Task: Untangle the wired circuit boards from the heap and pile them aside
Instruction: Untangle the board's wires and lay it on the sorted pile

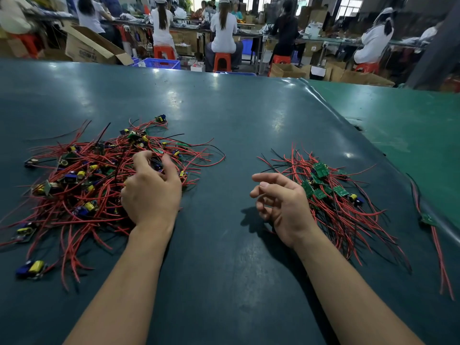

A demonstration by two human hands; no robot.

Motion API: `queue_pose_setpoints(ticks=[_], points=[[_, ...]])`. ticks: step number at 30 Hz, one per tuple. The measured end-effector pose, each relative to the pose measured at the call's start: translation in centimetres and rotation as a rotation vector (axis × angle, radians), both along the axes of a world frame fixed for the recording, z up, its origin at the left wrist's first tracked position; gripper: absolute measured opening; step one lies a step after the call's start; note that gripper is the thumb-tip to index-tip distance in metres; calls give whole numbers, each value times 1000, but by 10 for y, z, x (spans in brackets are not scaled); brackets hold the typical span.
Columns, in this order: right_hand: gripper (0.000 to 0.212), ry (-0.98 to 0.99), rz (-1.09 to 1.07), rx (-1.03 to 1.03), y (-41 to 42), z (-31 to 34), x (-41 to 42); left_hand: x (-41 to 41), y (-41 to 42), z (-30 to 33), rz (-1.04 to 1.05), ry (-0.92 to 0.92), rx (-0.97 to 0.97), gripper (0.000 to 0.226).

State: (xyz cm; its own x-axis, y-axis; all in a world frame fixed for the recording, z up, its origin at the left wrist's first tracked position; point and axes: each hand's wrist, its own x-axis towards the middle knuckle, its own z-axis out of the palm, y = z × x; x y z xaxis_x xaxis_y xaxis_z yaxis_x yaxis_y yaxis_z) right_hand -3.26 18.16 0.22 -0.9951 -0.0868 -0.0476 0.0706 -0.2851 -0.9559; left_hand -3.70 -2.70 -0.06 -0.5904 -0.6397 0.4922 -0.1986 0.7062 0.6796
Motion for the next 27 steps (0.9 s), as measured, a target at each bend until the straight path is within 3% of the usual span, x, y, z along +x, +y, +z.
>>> queue_pose_setpoints(ticks=[3,6,11,13,16,18,20,22,25,27], points=[[18,-1,2,-1,0,1,1,-2,-5,-7,32,-215,-58,52],[18,-2,3,-2,0,1,2,-3,-4,-7,27,-297,-105,43],[18,-4,6,-1,0,2,2,-4,-9,-5,71,-107,-76,21],[18,-7,9,1,1,2,2,-4,-12,-5,90,-57,-121,34],[19,-6,11,-3,1,2,2,-7,-14,-8,99,-188,-134,58],[19,-4,13,-5,0,2,2,-9,-11,-9,88,-178,-166,44],[20,-3,13,2,0,2,2,-6,-5,-8,11,-43,-249,27],[20,0,15,14,0,2,2,-5,2,-9,-61,1,-386,26],[20,1,20,20,0,2,2,-5,14,-13,-97,-345,-516,41],[19,-2,19,15,0,2,2,-6,16,-15,-81,-443,-496,38]])
